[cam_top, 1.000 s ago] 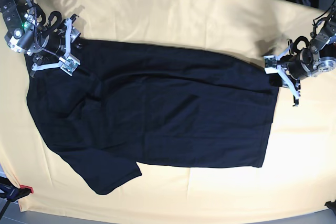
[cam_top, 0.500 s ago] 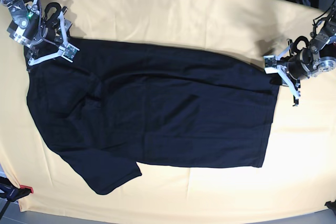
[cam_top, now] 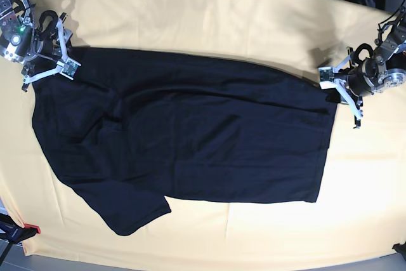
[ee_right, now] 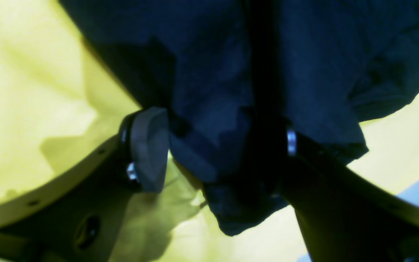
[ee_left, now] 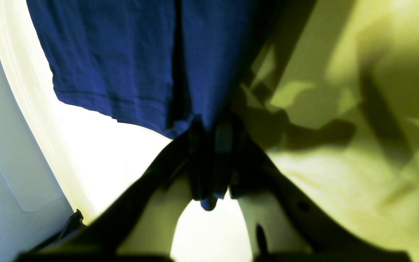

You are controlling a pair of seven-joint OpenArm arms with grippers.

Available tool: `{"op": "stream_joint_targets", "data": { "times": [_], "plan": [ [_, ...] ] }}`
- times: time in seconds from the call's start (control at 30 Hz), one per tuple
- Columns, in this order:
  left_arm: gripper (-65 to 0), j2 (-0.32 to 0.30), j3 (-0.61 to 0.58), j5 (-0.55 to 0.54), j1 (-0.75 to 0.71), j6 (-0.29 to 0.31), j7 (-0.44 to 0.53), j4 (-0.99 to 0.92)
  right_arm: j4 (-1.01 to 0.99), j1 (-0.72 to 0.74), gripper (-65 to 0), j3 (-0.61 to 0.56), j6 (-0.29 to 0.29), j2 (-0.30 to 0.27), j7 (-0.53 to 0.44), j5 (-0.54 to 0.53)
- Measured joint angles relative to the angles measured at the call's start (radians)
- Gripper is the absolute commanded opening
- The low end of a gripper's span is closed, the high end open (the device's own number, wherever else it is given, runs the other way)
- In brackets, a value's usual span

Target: Fold the T-shirt properly

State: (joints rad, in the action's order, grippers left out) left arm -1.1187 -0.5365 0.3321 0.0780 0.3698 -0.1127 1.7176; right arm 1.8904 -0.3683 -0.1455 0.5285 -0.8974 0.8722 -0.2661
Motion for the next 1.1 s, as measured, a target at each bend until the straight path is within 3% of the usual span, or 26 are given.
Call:
{"op": "stream_joint_targets", "data": {
  "times": [0.17,0.27,0.4,0.77,1.0,1.1],
  "plan": [
    [-65.0,0.000,0.000,0.000,0.000,0.000,0.000,0.000,-0.019,0.000,-25.0,0.001,0.000,-0.014,0.014,-0.034],
    [-65.0,0.000,0.000,0.000,0.000,0.000,0.000,0.000,-0.023,-0.003,-25.0,-0.003,-0.001,-0.060,0.031,-0.112],
    [-65.0,0.002,0.000,-0.003,0.000,0.000,0.000,0.001,-0.013,-0.013,-25.0,-0.004,-0.016,-0.109,0.077,-0.138],
    [-65.0,0.002,0.000,-0.002,0.000,0.000,0.000,0.001,-0.013,-0.014,-25.0,-0.005,-0.005,-0.114,0.051,-0.124],
    [-65.0,0.002,0.000,-0.003,0.000,0.000,0.000,0.001,-0.013,-0.014,-25.1,-0.008,-0.131,-0.114,0.006,0.031],
    [-65.0,0.002,0.000,-0.002,0.000,0.000,0.000,0.001,-0.013,-0.014,-35.3,-0.008,-0.144,-0.114,0.006,0.024]
  ]
}}
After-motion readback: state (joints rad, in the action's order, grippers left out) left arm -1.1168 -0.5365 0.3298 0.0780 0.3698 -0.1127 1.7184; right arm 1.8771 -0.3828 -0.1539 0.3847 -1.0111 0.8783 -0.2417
